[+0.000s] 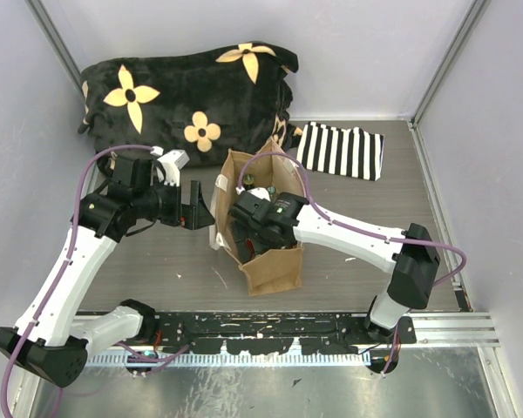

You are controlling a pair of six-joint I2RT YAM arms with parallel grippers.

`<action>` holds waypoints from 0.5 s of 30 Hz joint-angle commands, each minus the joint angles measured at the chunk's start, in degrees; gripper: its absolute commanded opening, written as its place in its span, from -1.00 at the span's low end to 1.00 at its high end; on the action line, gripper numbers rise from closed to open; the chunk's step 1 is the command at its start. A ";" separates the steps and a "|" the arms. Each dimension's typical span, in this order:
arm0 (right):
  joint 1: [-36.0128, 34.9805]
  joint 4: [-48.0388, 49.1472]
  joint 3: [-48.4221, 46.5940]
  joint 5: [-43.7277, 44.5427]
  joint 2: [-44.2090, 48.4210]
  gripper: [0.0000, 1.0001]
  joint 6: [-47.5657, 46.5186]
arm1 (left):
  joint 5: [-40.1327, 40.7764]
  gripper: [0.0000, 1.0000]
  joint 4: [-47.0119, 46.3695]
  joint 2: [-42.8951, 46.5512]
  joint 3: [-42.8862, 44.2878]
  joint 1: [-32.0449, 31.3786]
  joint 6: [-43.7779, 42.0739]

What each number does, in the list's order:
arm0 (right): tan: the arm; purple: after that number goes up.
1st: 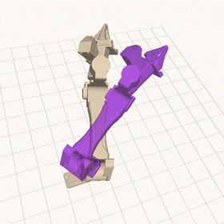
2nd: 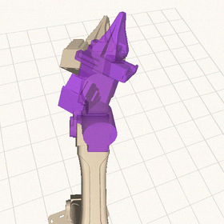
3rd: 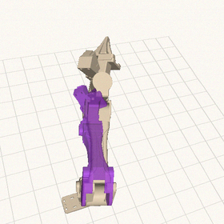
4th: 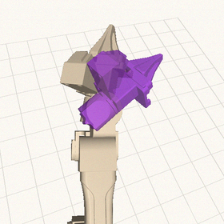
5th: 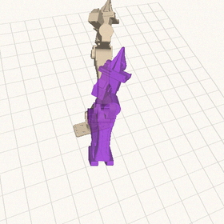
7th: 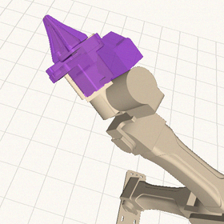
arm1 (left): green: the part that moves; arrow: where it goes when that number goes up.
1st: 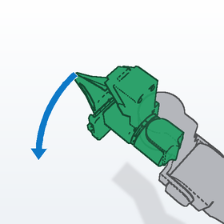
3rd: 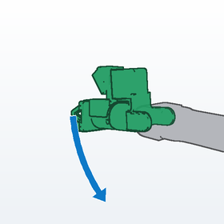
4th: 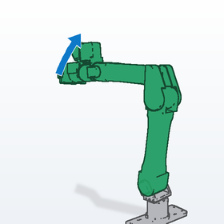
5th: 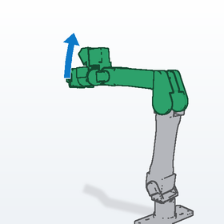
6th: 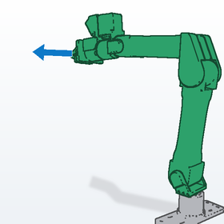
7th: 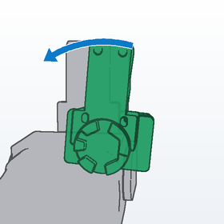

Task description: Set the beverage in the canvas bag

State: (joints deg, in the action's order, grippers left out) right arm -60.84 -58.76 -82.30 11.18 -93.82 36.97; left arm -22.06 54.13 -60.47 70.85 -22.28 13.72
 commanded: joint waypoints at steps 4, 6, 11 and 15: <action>0.35 2.01 -5.94 3.54 5.20 1.00 1.08 | -1.69 0.96 -0.58 1.40 -0.29 0.05 -0.92; 0.43 1.60 -7.96 4.18 5.75 1.00 1.00 | -2.03 0.96 -0.66 1.34 -0.20 0.05 -0.96; 0.89 -0.04 -12.17 6.45 6.81 1.00 0.91 | -2.61 0.96 -0.87 1.00 0.28 0.05 -1.05; 1.74 -1.11 -15.07 9.07 8.49 1.00 1.39 | -3.64 0.96 -1.25 0.79 0.65 0.05 -0.43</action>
State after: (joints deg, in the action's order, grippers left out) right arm -60.05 -58.96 -93.27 15.73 -88.90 37.36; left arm -23.64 54.08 -60.10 70.85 -22.28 13.50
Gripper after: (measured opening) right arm 0.998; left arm 0.979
